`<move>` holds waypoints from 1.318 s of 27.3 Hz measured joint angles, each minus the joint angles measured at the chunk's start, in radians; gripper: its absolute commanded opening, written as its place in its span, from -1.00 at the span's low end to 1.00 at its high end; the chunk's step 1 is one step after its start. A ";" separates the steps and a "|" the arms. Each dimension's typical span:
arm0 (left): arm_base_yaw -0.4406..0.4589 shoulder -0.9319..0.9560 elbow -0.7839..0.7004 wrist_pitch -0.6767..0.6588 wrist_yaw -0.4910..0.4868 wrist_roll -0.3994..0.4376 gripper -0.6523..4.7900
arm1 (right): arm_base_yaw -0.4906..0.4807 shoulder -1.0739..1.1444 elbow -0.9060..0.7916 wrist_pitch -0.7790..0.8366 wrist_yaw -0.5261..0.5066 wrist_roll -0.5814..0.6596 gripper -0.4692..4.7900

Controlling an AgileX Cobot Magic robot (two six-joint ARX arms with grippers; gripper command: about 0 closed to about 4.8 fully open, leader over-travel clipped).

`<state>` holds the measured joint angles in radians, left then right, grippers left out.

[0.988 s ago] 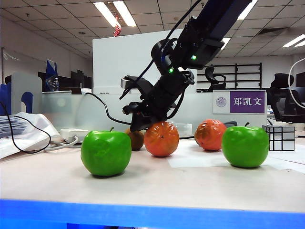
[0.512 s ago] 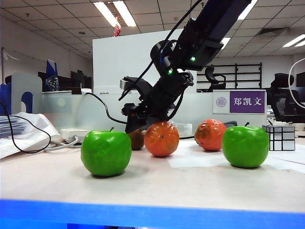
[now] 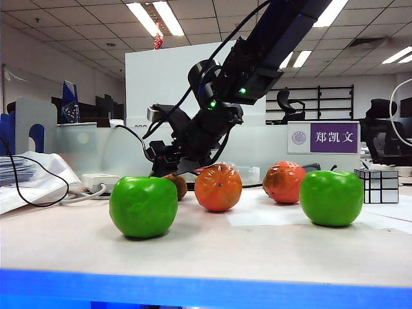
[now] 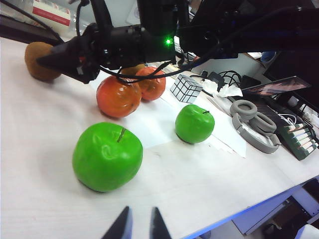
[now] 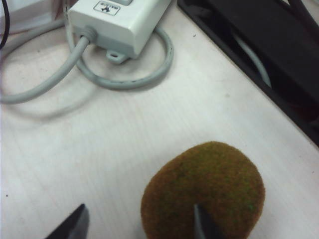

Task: Put the same fruits together.

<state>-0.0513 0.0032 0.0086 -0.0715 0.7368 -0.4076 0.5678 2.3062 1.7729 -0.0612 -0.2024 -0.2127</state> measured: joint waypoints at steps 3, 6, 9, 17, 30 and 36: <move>0.000 0.000 0.000 0.000 0.000 0.000 -0.53 | -0.001 0.006 0.005 0.000 0.009 0.002 0.78; 0.000 0.000 0.000 0.000 0.000 0.000 -0.53 | -0.001 0.010 0.006 0.005 0.018 0.003 1.00; 0.000 0.000 0.000 0.000 0.000 0.000 -0.53 | 0.000 0.012 0.006 0.011 0.019 0.002 1.00; 0.000 0.000 0.000 -0.006 0.000 0.000 -0.53 | -0.001 0.018 0.015 0.029 0.066 0.027 1.00; 0.000 0.000 0.000 -0.008 0.000 0.000 -0.53 | -0.003 0.029 0.014 0.120 0.169 0.055 1.00; 0.000 0.000 0.000 -0.008 0.005 0.000 -0.53 | -0.010 0.081 0.101 0.100 0.201 0.056 1.00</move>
<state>-0.0513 0.0032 0.0086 -0.0799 0.7414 -0.4076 0.5583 2.3875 1.8736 0.0383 -0.0013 -0.1570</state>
